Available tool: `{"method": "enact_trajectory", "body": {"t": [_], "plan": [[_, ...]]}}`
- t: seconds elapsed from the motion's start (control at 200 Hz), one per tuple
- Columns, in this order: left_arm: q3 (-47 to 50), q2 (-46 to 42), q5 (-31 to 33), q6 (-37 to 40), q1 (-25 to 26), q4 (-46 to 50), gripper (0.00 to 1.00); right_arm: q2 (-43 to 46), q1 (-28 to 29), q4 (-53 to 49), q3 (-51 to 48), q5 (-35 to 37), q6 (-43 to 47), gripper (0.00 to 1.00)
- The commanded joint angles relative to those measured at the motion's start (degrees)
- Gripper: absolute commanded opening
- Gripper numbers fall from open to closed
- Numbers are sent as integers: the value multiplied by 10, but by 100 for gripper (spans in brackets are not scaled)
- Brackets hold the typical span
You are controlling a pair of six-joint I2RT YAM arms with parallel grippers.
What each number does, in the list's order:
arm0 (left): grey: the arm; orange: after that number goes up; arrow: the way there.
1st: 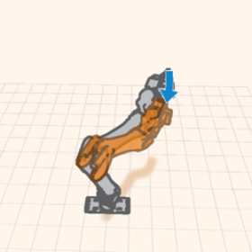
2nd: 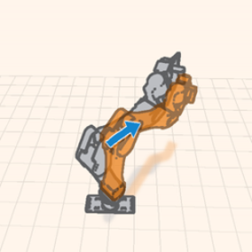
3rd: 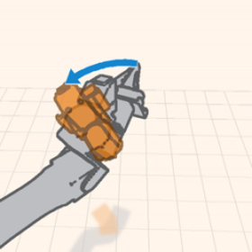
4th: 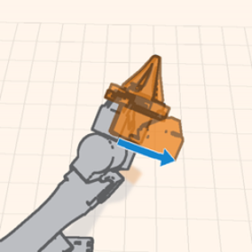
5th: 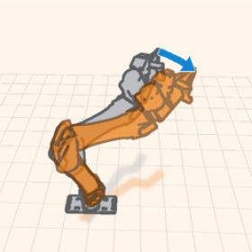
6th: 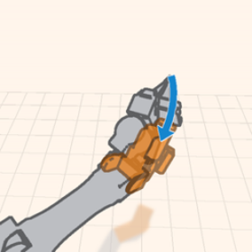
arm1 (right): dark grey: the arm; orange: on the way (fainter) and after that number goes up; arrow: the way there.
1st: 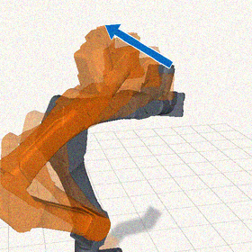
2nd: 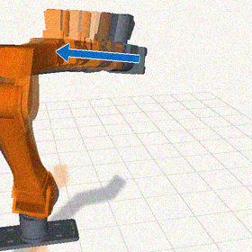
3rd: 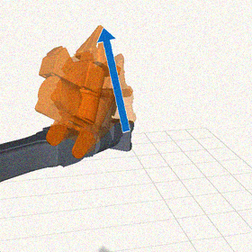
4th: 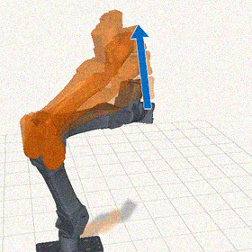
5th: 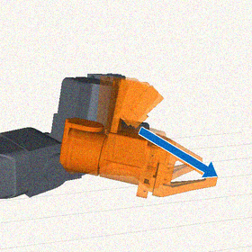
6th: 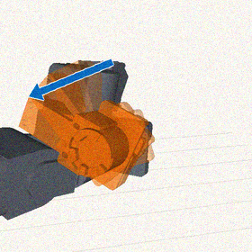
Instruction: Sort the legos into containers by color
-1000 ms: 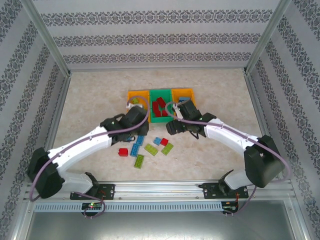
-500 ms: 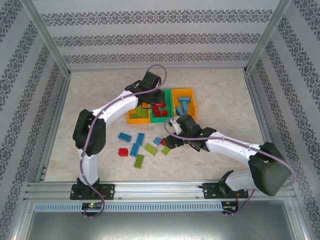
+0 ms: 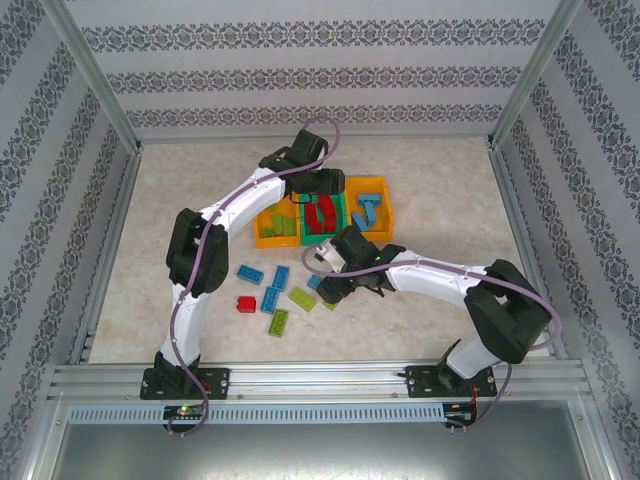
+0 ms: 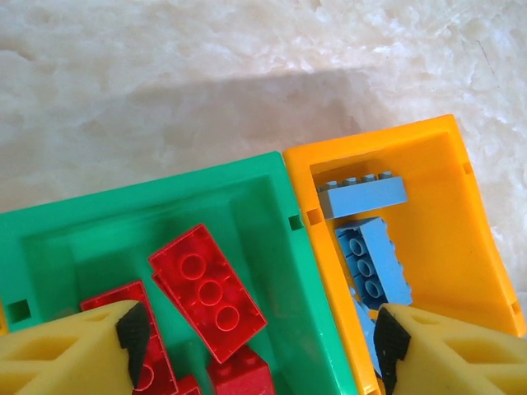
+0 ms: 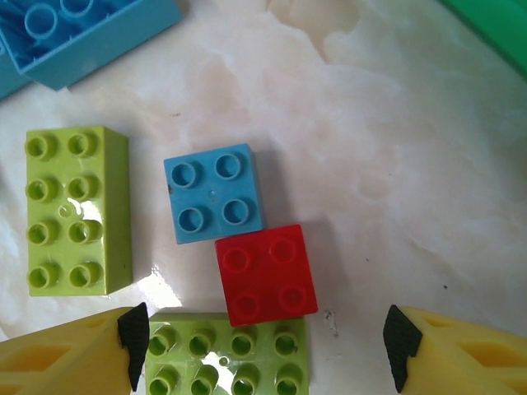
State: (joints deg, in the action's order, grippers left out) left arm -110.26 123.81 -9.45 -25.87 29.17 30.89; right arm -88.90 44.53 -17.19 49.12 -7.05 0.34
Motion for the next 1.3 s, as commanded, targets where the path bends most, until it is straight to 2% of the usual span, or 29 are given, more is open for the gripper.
{"method": "enact_trajectory", "body": {"t": [0.0,0.08,0.46,0.639,0.769,0.919,1.094,1.294], "plan": [[20,-37,4,-8,-3,2,88,-25,11,-32,25,-1,26,76],[53,-68,13,-13,-2,-19,100,-42,18,-35,35,7,28,76],[170,-182,32,-11,-3,-52,99,-97,22,-66,74,35,22,63],[224,-234,50,-2,-5,-60,100,-87,24,-64,74,48,14,44],[267,-271,71,6,-5,-63,99,-51,19,-58,65,46,9,37],[327,-315,86,7,-7,-72,99,4,-5,-49,62,15,2,34],[394,-369,96,21,-8,-75,99,51,-75,11,62,-39,-42,31],[469,-432,86,33,-6,-85,100,-25,-118,8,173,-45,-104,30]]}}
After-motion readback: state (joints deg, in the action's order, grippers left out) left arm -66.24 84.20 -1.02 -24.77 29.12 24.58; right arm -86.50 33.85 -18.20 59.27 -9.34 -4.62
